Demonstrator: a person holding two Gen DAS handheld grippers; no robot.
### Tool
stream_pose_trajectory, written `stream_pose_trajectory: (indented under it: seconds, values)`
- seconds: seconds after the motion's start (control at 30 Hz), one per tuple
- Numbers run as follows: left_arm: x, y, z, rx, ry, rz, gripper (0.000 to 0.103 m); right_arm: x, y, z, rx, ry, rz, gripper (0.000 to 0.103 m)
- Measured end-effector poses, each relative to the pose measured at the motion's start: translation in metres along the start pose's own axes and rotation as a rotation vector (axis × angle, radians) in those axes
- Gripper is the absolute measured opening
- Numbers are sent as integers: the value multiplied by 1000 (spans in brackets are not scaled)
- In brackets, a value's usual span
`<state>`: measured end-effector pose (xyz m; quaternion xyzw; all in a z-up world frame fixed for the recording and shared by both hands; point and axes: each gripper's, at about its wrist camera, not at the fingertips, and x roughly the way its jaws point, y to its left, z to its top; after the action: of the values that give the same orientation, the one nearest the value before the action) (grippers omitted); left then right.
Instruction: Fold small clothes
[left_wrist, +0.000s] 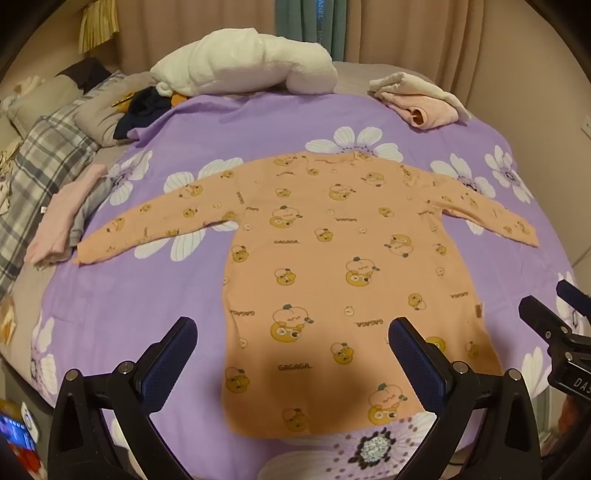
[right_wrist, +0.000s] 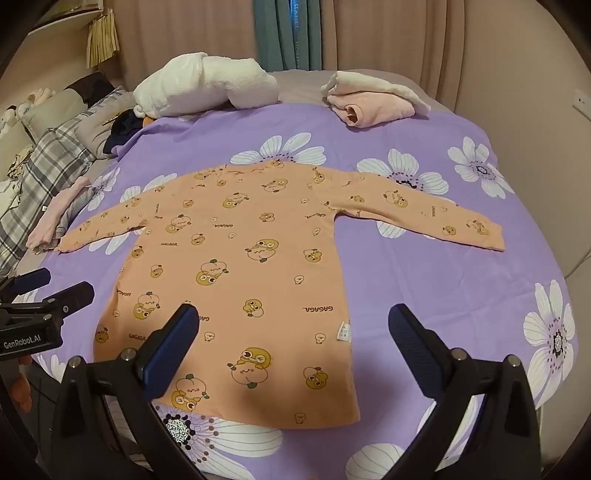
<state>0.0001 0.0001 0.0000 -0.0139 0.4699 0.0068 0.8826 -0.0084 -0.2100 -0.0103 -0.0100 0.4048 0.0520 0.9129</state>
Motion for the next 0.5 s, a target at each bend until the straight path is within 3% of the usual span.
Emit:
stream_pose_trajectory:
  seconds: [0.5]
  values:
    - [0,1,0,-4,1,4,102,0,4,-4,-3,4,1,103]
